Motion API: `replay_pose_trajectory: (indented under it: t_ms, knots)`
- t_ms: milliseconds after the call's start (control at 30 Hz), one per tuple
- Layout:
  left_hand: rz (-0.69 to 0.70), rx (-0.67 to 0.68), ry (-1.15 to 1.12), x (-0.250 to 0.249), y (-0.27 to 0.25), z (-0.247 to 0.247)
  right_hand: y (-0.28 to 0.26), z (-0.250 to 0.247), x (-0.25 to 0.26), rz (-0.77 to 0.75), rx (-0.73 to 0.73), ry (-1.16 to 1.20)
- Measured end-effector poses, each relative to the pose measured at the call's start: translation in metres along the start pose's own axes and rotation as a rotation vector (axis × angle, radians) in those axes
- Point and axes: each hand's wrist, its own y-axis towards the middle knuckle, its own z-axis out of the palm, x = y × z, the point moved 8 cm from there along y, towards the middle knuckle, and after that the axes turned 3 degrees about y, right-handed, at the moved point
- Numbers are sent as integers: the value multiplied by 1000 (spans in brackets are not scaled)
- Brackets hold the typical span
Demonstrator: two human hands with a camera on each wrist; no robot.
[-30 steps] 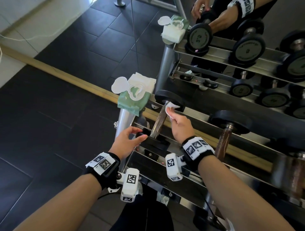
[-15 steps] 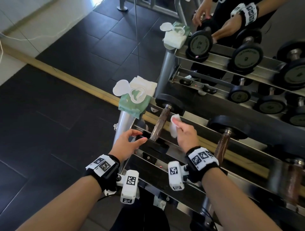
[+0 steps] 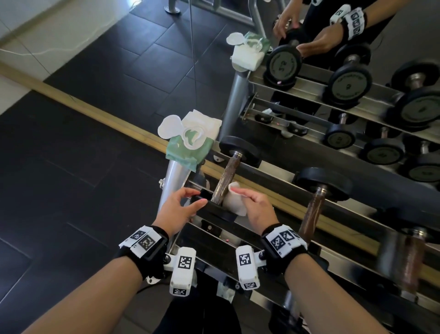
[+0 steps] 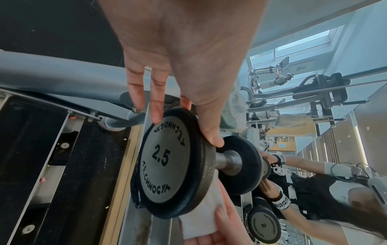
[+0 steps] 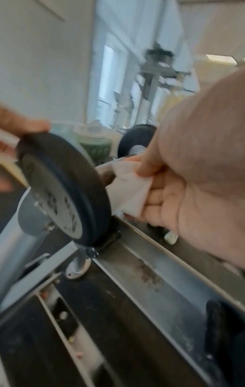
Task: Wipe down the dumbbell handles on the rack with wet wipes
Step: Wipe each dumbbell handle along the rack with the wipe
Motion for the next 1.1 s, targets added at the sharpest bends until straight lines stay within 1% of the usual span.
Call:
replay_pose_trajectory:
  t_ms: [100,167,233,300,400,467,533,633,800,833,933,967,1033,1100]
  knots:
    - [-13,-2,1,1,-1,1,7,-16,1,31,-191,130]
    - [-29,5,-39,2,0,2,14,-16,5,37,-253,113]
    - [-33,13,-71,3,0,3,22,-11,15,-9,-282,43]
    - [-35,10,-63,5,0,2,29,-5,23,-22,-283,13]
    - [-22,11,-51,6,2,1,34,8,27,-4,-228,36]
    - [-23,20,-45,8,3,1,37,11,22,37,-230,103]
    - [-29,25,-24,10,4,1,40,10,16,92,-263,200]
    - [-30,37,-19,11,4,1,39,10,11,116,-276,255]
    - [-23,52,-27,10,4,2,14,21,-11,157,-157,219]
    - [-24,55,-25,10,5,2,17,19,-9,152,-165,216]
    - [-35,64,-27,9,4,2,38,-1,5,102,-304,262]
    - [-37,62,-30,8,4,2,43,-5,11,75,-330,271]
    - [-36,54,-23,8,2,2,45,-3,16,33,-320,237]
    - [-28,41,-26,7,1,3,32,10,7,20,-268,188]
